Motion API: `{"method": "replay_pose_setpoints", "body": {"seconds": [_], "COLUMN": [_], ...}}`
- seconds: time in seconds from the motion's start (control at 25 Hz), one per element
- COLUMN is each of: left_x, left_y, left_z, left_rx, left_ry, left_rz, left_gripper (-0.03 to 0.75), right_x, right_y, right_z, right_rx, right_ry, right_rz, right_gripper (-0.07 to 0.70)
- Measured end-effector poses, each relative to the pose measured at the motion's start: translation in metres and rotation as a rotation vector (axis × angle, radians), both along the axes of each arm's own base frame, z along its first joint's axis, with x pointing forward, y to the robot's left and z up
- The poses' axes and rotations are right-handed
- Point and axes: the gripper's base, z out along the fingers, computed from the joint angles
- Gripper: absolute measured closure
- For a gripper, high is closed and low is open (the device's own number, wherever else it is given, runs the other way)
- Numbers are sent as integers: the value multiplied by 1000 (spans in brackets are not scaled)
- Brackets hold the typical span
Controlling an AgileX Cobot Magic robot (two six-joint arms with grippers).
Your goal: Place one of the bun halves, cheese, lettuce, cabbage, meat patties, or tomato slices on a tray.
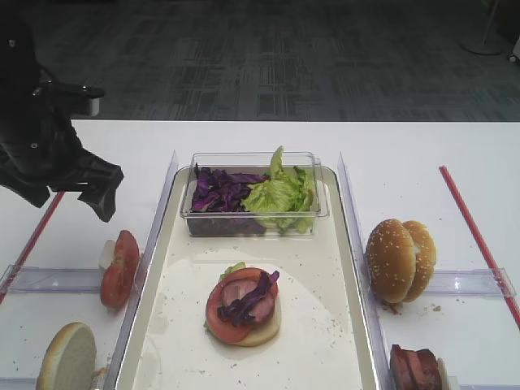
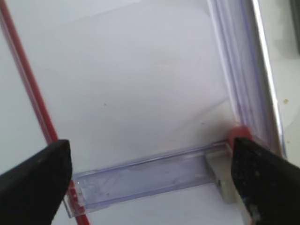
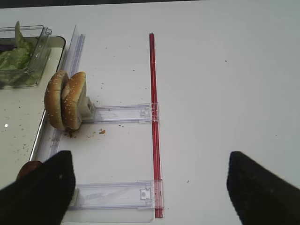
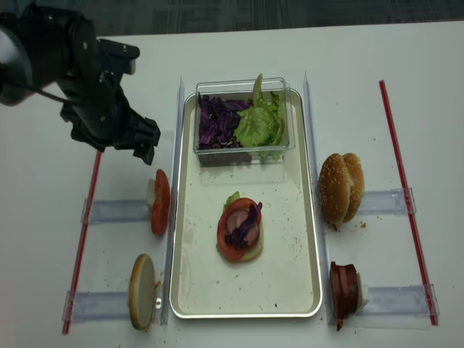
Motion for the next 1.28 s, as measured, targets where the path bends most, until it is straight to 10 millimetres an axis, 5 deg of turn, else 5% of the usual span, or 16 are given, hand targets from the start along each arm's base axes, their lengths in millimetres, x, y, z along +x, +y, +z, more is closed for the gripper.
{"method": "replay_pose_setpoints", "body": {"seconds": [0.4, 1.28], "left_x": [5, 3], "left_y": [41, 59], "left_z": [0, 0], "left_rx": [2, 23], "left_ry": [0, 28], "left_rz": [116, 179], "left_gripper": [83, 83], "right_x": [0, 0], "right_y": [0, 0], "right_z": [0, 0], "right_rx": [0, 0], "right_ry": [0, 0], "right_rz": [0, 0], "right_gripper": [-37, -37]}}
